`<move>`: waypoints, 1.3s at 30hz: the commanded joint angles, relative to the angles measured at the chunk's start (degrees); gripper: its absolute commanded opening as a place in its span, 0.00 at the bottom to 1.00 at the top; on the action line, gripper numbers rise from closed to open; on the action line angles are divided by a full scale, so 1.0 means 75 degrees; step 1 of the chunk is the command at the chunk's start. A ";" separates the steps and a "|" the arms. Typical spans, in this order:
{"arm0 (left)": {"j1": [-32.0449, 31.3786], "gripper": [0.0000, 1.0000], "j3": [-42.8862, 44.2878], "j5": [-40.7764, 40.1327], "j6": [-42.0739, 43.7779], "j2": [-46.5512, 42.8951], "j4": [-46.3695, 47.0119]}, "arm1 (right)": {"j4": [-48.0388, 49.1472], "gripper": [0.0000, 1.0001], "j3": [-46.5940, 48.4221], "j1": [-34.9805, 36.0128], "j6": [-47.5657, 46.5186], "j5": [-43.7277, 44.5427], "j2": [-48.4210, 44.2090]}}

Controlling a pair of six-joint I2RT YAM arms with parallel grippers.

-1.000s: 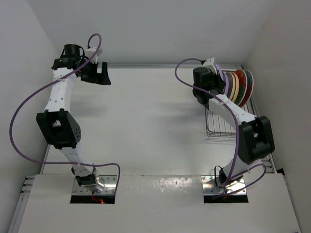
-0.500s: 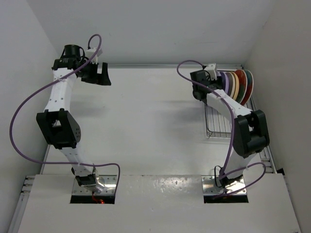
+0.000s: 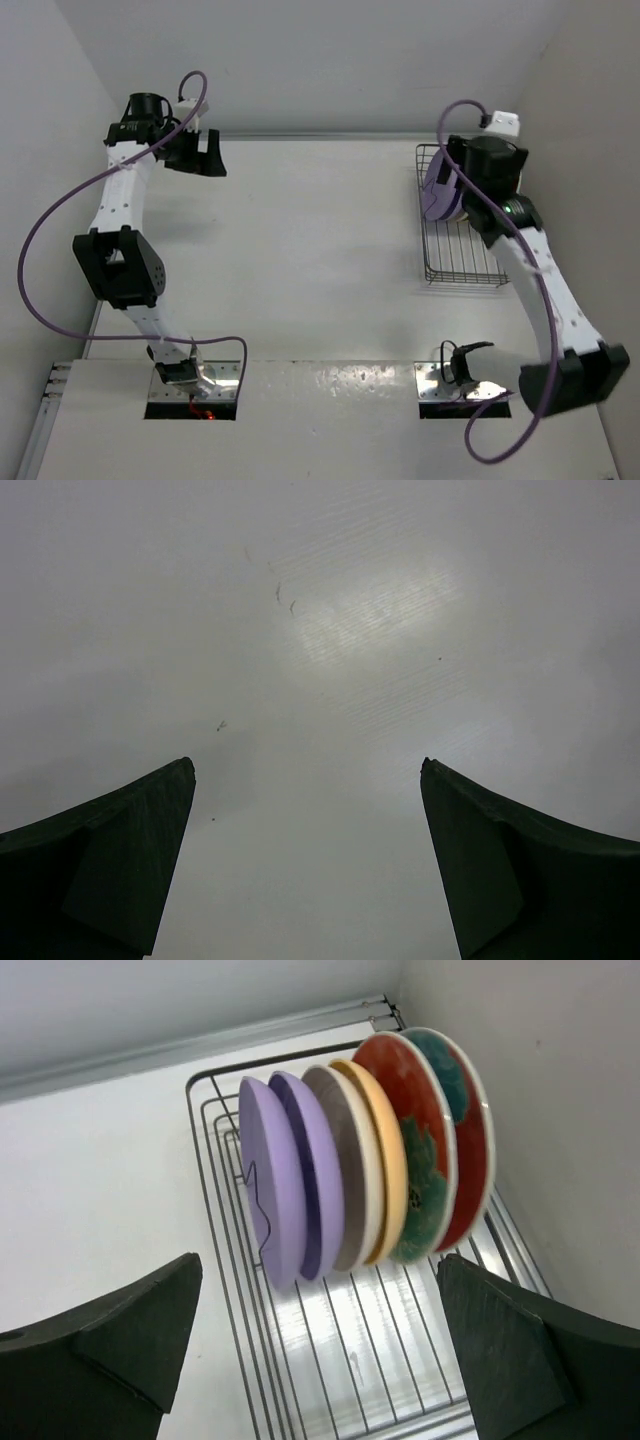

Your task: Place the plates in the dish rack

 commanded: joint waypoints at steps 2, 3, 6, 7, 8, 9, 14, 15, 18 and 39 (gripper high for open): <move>0.0112 1.00 -0.0254 -0.0250 0.0208 -0.0617 0.0075 | 0.0428 1.00 -0.1585 -0.0695 0.0382 -0.2030 -0.2017; 0.0112 1.00 -0.0394 -0.0251 0.0208 -0.0687 0.0075 | 0.0499 1.00 -0.2042 -0.0847 0.0452 -0.2089 -0.2577; 0.0112 1.00 -0.0641 -0.0427 0.0371 -0.0781 0.0075 | 0.0466 1.00 -0.3015 -0.0989 0.0604 -0.2090 -0.3624; 0.0112 1.00 -0.0885 -0.0566 0.0372 -0.0851 0.0075 | 0.0337 1.00 -0.3170 -0.0989 0.0872 -0.2043 -0.3799; 0.0112 1.00 -0.1039 -0.0649 0.0442 -0.0968 0.0075 | 0.0034 1.00 -0.3473 -0.0989 0.1037 -0.1973 -0.4219; 0.0043 1.00 -0.1214 -0.0917 0.0547 -0.1062 0.0144 | -0.0294 1.00 -0.3813 -0.0989 0.1363 -0.1972 -0.4339; -0.0390 1.00 -0.3146 -0.2428 0.0816 -0.1834 0.0881 | -0.1128 1.00 -0.4927 -0.1001 0.2455 -0.2089 -0.5265; -0.0635 1.00 -0.3463 -0.2744 0.0887 -0.1975 0.1011 | -0.1292 1.00 -0.5092 -0.0989 0.2642 -0.2101 -0.5498; -0.0999 1.00 -0.4448 -0.3287 0.0888 -0.2409 0.1269 | -0.1550 1.00 -0.5607 -0.0966 0.3286 -0.2160 -0.6398; -0.1095 1.00 -0.5610 -0.3158 0.0747 -0.3183 0.1785 | -0.1622 1.00 -0.6522 -0.0977 0.3711 -0.2827 -0.7036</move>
